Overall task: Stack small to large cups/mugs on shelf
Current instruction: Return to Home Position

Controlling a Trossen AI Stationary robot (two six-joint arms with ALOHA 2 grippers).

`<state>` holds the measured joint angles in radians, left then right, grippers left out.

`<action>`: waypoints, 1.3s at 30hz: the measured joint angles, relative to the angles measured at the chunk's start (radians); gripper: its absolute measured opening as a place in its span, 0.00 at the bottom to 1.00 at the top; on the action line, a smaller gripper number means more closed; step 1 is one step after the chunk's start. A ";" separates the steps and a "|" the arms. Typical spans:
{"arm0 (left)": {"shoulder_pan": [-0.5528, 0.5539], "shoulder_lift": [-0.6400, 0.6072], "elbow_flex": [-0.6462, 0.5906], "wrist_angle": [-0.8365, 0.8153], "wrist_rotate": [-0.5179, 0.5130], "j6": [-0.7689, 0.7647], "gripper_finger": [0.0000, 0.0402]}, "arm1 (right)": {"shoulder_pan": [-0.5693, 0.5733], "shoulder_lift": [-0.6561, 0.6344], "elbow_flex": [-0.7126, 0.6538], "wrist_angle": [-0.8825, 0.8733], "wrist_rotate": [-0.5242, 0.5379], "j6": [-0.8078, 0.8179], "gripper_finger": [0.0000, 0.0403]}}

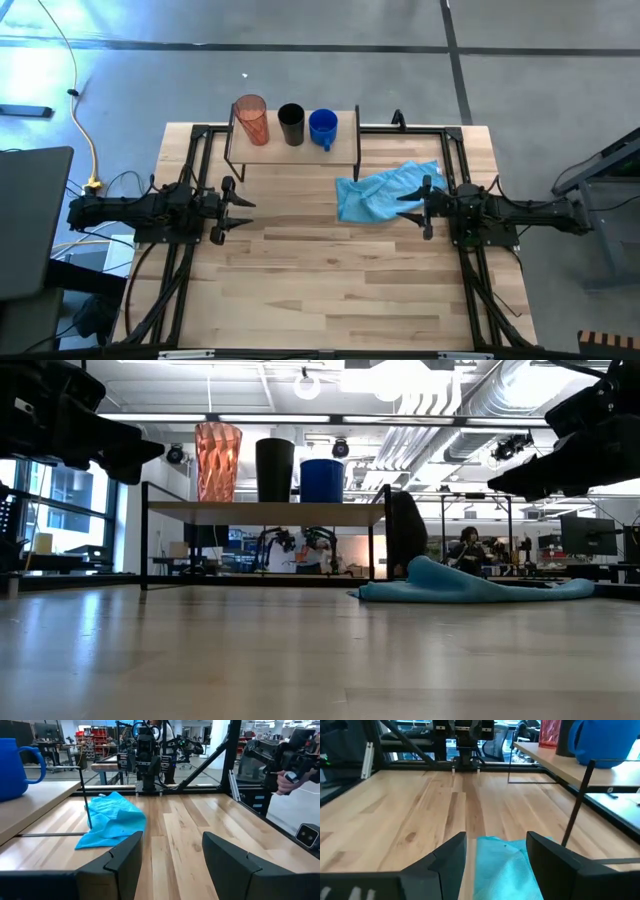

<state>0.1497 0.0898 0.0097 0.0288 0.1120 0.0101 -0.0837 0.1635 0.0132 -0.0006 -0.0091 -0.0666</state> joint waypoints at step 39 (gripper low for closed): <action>0.000 0.000 0.000 0.004 0.016 -0.018 0.48 | 0.045 -0.161 -0.003 0.042 -0.159 -0.066 0.49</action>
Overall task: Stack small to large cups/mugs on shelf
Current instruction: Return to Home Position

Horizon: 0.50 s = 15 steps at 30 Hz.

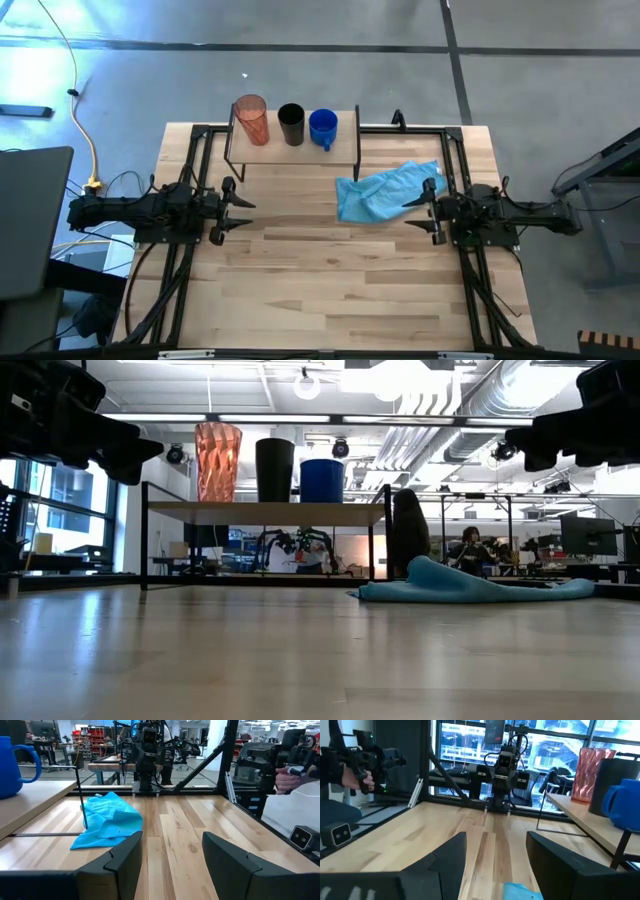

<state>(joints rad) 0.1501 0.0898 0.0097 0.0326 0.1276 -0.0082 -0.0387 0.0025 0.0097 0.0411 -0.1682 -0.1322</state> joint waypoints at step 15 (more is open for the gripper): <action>0.000 0.000 0.000 0.000 0.000 0.000 0.48 | 0.000 0.002 0.000 -0.002 0.010 0.038 0.49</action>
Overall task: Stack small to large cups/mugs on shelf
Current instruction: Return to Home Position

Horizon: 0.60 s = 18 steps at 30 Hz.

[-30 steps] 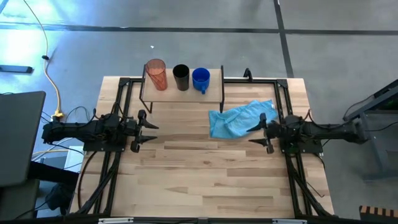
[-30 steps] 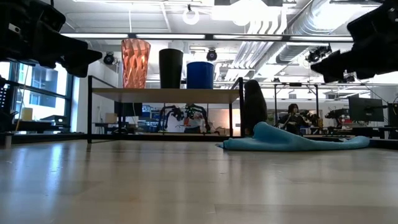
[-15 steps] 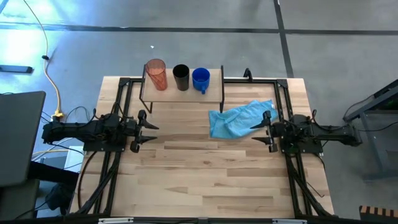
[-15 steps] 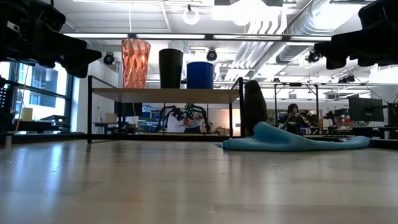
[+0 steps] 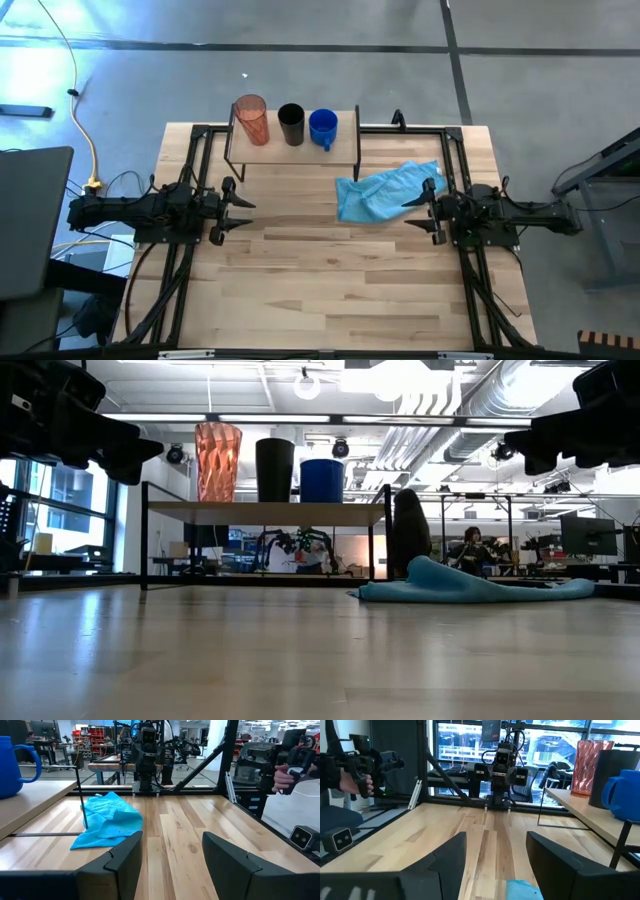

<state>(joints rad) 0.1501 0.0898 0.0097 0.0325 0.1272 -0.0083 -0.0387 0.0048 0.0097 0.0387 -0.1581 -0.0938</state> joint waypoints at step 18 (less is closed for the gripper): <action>0.000 0.000 0.000 0.000 0.000 0.000 0.48 | 0.000 0.000 -0.001 -0.001 0.002 0.173 0.49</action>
